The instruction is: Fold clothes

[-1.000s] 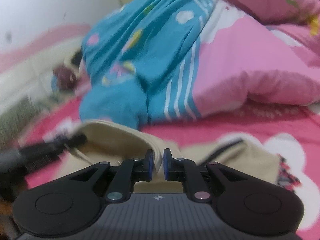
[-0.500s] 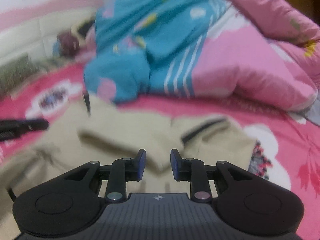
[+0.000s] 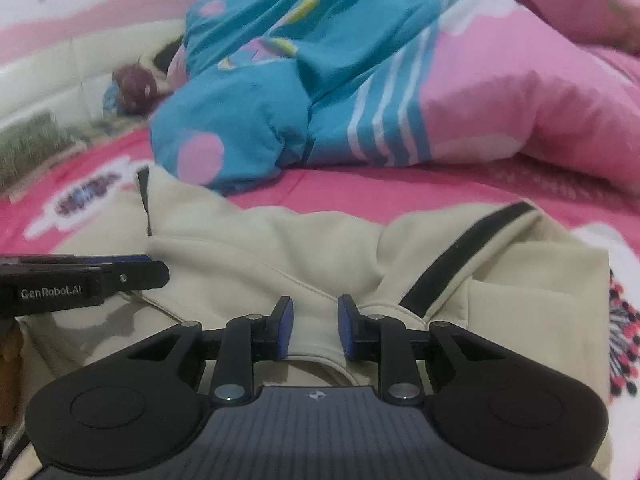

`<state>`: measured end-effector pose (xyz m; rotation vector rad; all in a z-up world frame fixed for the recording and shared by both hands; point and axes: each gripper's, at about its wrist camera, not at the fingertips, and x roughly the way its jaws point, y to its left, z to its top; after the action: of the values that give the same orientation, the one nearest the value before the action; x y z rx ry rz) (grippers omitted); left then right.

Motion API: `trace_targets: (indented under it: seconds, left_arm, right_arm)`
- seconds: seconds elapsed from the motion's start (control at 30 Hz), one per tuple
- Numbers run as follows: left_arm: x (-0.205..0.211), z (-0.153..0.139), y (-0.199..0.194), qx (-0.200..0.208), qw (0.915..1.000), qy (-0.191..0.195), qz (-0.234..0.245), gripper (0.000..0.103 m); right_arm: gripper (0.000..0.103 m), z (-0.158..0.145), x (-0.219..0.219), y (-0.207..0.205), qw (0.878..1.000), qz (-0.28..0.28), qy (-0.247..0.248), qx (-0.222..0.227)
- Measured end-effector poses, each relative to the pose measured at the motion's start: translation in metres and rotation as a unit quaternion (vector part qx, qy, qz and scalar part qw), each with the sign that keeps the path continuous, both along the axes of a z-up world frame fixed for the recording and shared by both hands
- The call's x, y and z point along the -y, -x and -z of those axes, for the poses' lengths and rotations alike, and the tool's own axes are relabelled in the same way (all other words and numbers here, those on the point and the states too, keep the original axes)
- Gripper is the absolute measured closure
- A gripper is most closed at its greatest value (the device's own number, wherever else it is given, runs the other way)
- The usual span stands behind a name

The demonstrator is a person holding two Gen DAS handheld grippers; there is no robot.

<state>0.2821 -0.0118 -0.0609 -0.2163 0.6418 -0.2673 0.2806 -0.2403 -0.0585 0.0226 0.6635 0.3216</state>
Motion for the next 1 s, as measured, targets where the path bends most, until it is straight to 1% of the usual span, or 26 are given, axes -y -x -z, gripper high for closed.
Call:
trace_targets:
  seconds: [0.07,0.1,0.13,0.17,0.2,0.23,0.3,0.33,0.37,0.4,0.43,0.47,0.5,0.53,0.57,0.6,0.7,0.73,0.77,0.83,0.87,0.9,0.93,0.97,1.0]
  left_arm:
    - [-0.011,-0.008,-0.002,0.001,0.9997,0.022,-0.009,0.082]
    - [-0.015,-0.011,-0.006,0.000,0.9995,0.028,-0.018,0.073]
    - [-0.017,-0.012,-0.012,-0.004,0.9991,0.029,-0.032,0.060]
    - [-0.019,-0.013,-0.018,-0.008,0.9984,0.030,-0.047,0.054]
    - [-0.021,-0.015,-0.025,-0.011,0.9976,0.030,-0.062,0.043]
    - [-0.023,-0.016,-0.031,-0.015,0.9965,0.031,-0.076,0.034]
    - [-0.027,-0.019,-0.044,-0.023,0.9936,0.033,-0.105,0.030]
    - [-0.030,-0.020,-0.051,-0.026,0.9919,0.034,-0.120,0.031]
    - [-0.032,-0.021,-0.057,-0.030,0.9899,0.035,-0.134,0.031]
    - [-0.033,-0.021,-0.063,-0.035,0.9880,0.036,-0.146,0.034]
    - [-0.033,-0.018,-0.069,-0.038,0.9863,0.035,-0.156,0.045]
    - [-0.034,-0.016,-0.074,-0.037,0.9849,0.035,-0.166,0.055]
    - [-0.035,-0.014,-0.077,-0.036,0.9840,0.036,-0.171,0.072]
    - [-0.037,-0.012,-0.078,-0.034,0.9834,0.038,-0.174,0.088]
    - [-0.039,-0.012,-0.078,-0.032,0.9825,0.040,-0.179,0.089]
    - [-0.042,-0.011,-0.076,-0.027,0.9814,0.045,-0.185,0.092]
    - [-0.055,-0.003,-0.068,-0.017,0.9757,0.064,-0.209,0.093]
    - [-0.058,0.001,-0.067,-0.018,0.9742,0.070,-0.214,0.093]
    - [-0.060,0.006,-0.067,-0.022,0.9741,0.072,-0.213,0.093]
    - [-0.056,0.011,-0.065,-0.015,0.9752,0.064,-0.211,0.092]
    - [-0.056,0.009,-0.065,-0.013,0.9756,0.063,-0.210,0.091]
    - [-0.057,0.007,-0.065,-0.013,0.9759,0.066,-0.208,0.085]
    - [-0.060,0.005,-0.064,-0.013,0.9759,0.071,-0.206,0.079]
    - [-0.064,0.002,-0.061,-0.013,0.9754,0.078,-0.206,0.076]
    - [-0.068,-0.002,-0.056,-0.010,0.9749,0.081,-0.207,0.070]
  right_arm:
    - [0.077,-0.013,0.010,-0.001,1.000,0.003,-0.012,-0.008]
    - [0.076,-0.020,0.018,0.001,0.999,0.011,-0.031,-0.005]
    - [0.074,-0.028,0.030,0.005,0.998,0.026,-0.061,0.004]
    - [0.073,-0.033,0.044,0.007,0.994,0.049,-0.096,0.008]
    - [0.072,-0.037,0.059,0.007,0.988,0.078,-0.134,0.008]
    - [0.069,-0.041,0.075,0.007,0.979,0.108,-0.172,0.007]
    - [0.064,-0.040,0.096,-0.002,0.965,0.154,-0.214,-0.009]
    - [0.064,-0.038,0.105,-0.008,0.957,0.175,-0.231,-0.020]
    - [0.064,-0.035,0.111,-0.016,0.952,0.189,-0.239,-0.032]
    - [0.064,-0.030,0.113,-0.026,0.950,0.198,-0.238,-0.047]
    - [0.064,-0.025,0.113,-0.035,0.947,0.204,-0.239,-0.061]
    - [0.064,-0.020,0.113,-0.042,0.945,0.205,-0.243,-0.072]
    - [0.064,-0.014,0.113,-0.049,0.943,0.205,-0.248,-0.084]
    - [0.072,-0.009,0.113,-0.054,0.941,0.206,-0.254,-0.089]
    - [0.082,-0.006,0.116,-0.053,0.936,0.211,-0.271,-0.081]
    - [0.098,-0.002,0.121,-0.050,0.928,0.219,-0.294,-0.065]
    - [0.099,0.009,0.139,-0.037,0.901,0.242,-0.360,-0.022]
    - [0.099,0.015,0.145,-0.034,0.893,0.250,-0.374,-0.020]
    - [0.099,0.025,0.150,-0.034,0.886,0.256,-0.386,-0.030]
    - [0.100,0.045,0.158,-0.035,0.872,0.264,-0.408,-0.052]
    - [0.100,0.047,0.160,-0.034,0.869,0.262,-0.416,-0.054]
    - [0.099,0.045,0.161,-0.034,0.870,0.259,-0.416,-0.057]
    - [0.097,0.039,0.160,-0.033,0.874,0.259,-0.407,-0.061]
    - [0.095,0.032,0.159,-0.030,0.878,0.260,-0.396,-0.064]
    - [0.087,0.024,0.158,-0.025,0.880,0.268,-0.386,-0.061]
